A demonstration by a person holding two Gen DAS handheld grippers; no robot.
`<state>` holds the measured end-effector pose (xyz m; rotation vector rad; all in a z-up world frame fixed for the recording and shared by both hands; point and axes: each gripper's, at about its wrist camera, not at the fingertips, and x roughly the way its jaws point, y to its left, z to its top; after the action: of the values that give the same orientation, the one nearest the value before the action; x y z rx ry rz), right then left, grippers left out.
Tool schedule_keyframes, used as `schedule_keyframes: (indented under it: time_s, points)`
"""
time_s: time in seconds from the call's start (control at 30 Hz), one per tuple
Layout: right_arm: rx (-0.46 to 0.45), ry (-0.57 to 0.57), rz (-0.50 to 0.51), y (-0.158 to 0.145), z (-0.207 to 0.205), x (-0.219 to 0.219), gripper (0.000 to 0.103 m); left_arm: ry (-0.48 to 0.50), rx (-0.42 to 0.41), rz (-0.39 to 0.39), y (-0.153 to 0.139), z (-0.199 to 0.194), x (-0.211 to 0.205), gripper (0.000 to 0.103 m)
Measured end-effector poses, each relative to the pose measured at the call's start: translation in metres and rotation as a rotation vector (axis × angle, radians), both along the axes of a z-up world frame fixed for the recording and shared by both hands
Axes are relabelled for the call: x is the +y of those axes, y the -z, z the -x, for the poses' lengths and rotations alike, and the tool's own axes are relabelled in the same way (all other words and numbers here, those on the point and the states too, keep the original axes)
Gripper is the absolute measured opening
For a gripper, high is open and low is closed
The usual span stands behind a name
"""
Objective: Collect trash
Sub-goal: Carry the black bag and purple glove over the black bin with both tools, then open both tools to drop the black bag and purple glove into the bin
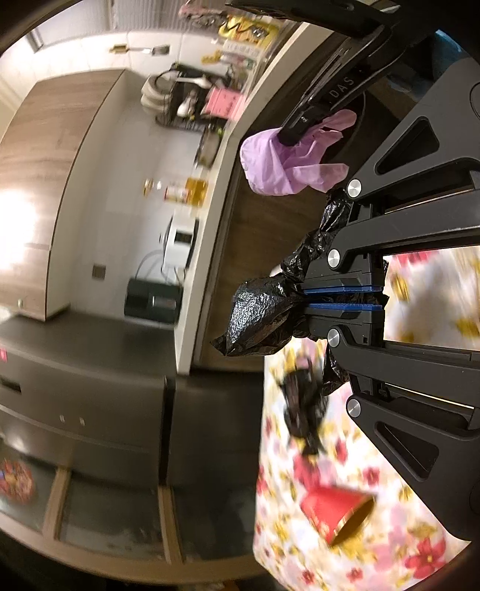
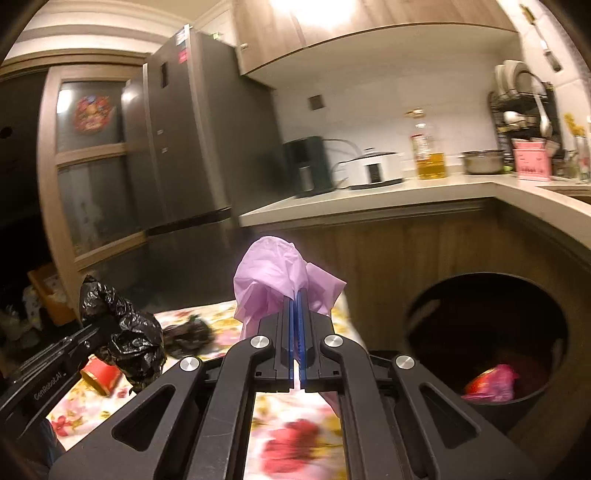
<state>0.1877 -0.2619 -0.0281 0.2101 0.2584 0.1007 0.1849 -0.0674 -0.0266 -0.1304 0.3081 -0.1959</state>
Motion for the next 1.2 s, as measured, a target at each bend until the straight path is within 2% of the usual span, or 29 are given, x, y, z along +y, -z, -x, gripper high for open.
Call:
schedule_keyframes:
  time_s: [0.37, 0.6, 0.83, 1.2]
  points:
    - [-0.004, 0.21, -0.023, 0.004, 0.018, -0.096, 0.003, 0.167, -0.001, -0.006, -0.01, -0.023, -0.108, 0.003]
    - [-0.015, 0.284, -0.043, 0.004, 0.024, -0.131, 0.003, 0.264, 0.01, -0.033, -0.008, -0.032, -0.169, 0.003]
    - [-0.015, 0.304, -0.042, 0.004, 0.023, -0.146, 0.003, 0.305, 0.019, -0.047, -0.004, -0.042, -0.198, 0.003]
    - [-0.004, 0.301, -0.046, 0.01, 0.015, -0.154, 0.003, 0.331, 0.057, -0.058, 0.008, -0.06, -0.216, 0.003]
